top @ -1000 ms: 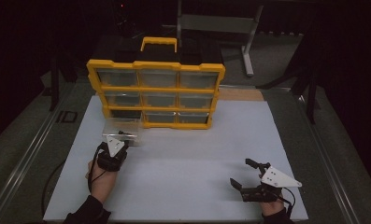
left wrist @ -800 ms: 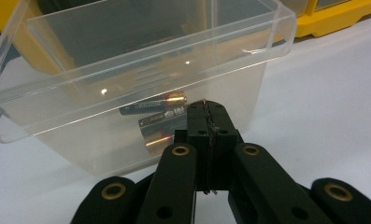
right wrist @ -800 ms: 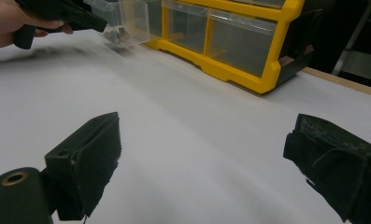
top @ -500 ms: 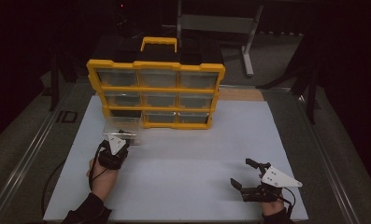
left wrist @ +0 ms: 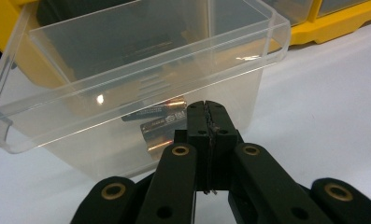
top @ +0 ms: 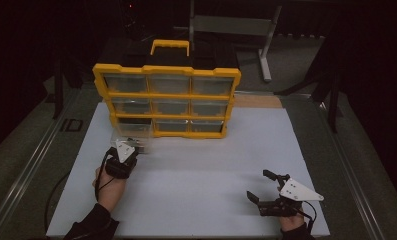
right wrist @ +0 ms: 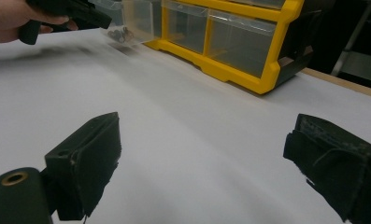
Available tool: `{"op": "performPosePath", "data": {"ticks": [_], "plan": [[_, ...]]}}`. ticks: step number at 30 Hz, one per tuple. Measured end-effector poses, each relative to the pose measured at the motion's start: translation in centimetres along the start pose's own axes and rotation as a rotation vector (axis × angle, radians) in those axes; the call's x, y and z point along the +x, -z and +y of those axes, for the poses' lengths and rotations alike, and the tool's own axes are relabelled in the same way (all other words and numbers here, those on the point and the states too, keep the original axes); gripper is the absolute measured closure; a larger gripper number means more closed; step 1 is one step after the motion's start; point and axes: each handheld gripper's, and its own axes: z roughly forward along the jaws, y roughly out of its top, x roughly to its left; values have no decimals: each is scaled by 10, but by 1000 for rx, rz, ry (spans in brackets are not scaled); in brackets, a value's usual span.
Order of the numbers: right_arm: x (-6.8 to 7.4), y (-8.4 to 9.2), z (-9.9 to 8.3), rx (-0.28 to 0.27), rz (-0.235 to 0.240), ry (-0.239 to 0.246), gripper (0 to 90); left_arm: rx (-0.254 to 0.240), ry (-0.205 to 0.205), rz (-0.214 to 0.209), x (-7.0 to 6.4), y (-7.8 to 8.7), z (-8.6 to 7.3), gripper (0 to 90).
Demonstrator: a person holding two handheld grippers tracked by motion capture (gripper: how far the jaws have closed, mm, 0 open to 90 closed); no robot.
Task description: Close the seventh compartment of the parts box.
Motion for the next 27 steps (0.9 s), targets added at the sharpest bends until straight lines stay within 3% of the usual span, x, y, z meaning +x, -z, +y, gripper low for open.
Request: {"op": "performPosePath", "data": {"ticks": [27], "plan": [[0, 0, 0, 1, -4, 0, 90, 16, -9, 9, 10, -14, 12, 885]]}}
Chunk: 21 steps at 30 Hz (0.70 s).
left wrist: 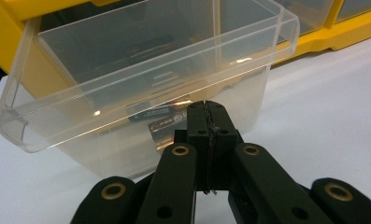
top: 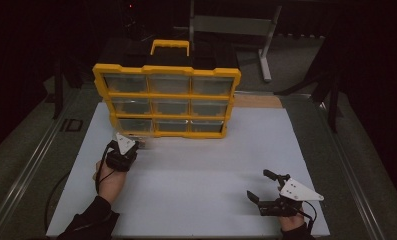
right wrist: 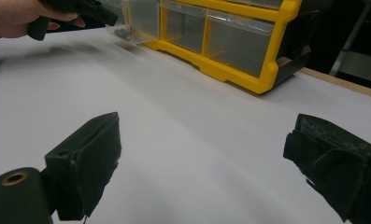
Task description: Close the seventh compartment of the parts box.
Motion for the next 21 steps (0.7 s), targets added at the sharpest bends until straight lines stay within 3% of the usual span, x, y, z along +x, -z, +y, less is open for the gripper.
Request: {"op": "performPosePath", "data": {"ticks": [21], "plan": [[-1, 0, 0, 2, -5, -5, 90, 25, -10, 4, 5, -14, 11, 885]]}}
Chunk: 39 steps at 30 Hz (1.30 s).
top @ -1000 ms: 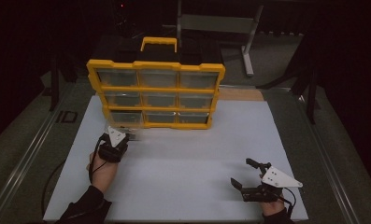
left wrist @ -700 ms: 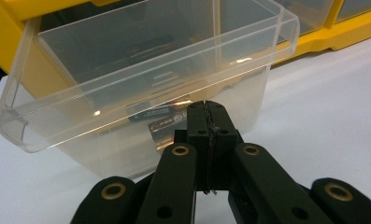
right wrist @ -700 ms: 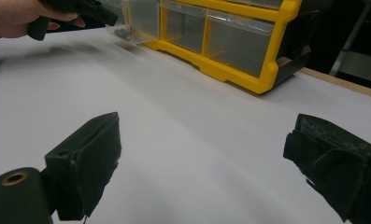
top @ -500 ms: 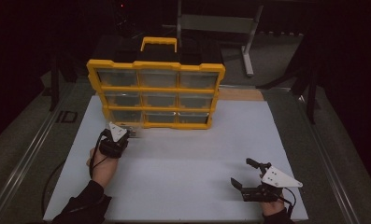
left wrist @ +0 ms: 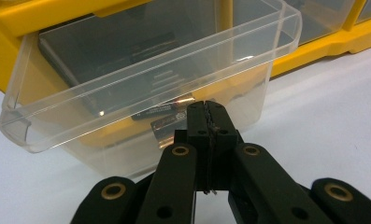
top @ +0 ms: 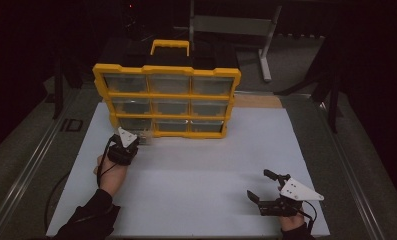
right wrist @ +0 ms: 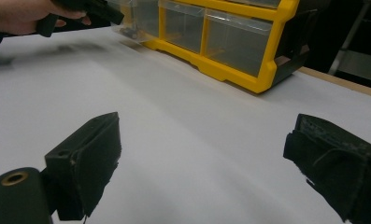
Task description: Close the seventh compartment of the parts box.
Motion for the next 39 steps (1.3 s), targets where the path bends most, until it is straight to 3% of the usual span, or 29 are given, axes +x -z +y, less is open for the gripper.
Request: {"op": "performPosePath", "data": {"ticks": [39], "plan": [[0, 0, 0, 1, 1, 0, 90, 10, -25, 10, 9, -24, 18, 885]]}}
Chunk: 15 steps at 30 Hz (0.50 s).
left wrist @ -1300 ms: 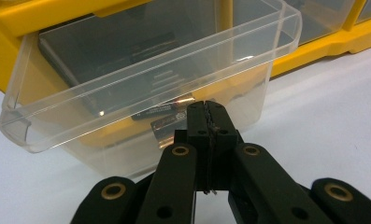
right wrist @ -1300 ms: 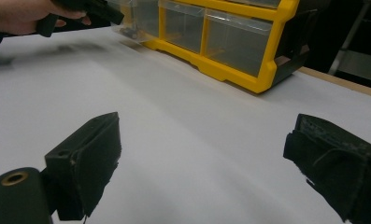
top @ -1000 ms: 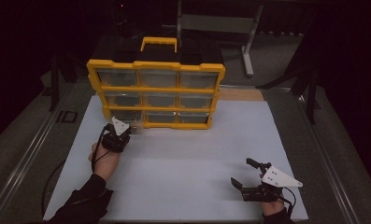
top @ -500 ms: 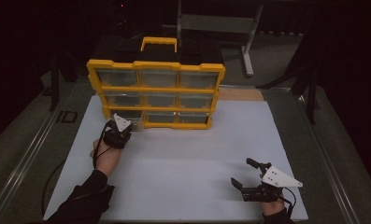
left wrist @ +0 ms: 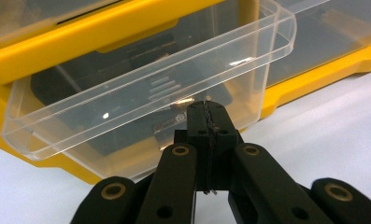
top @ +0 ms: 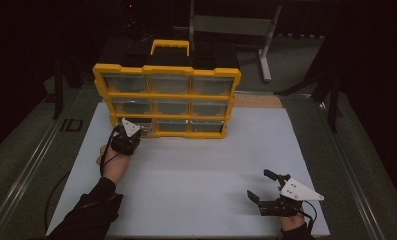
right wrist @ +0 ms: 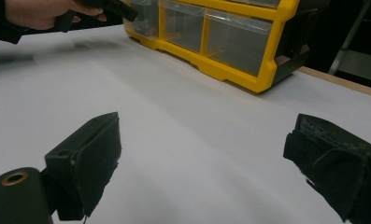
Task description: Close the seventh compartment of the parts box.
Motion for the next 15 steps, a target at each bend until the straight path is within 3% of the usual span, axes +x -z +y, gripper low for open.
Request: {"op": "performPosePath", "data": {"ticks": [15], "plan": [[0, 0, 0, 1, -1, 1, 89, 5, 4, 6, 8, -8, 8, 884]]}}
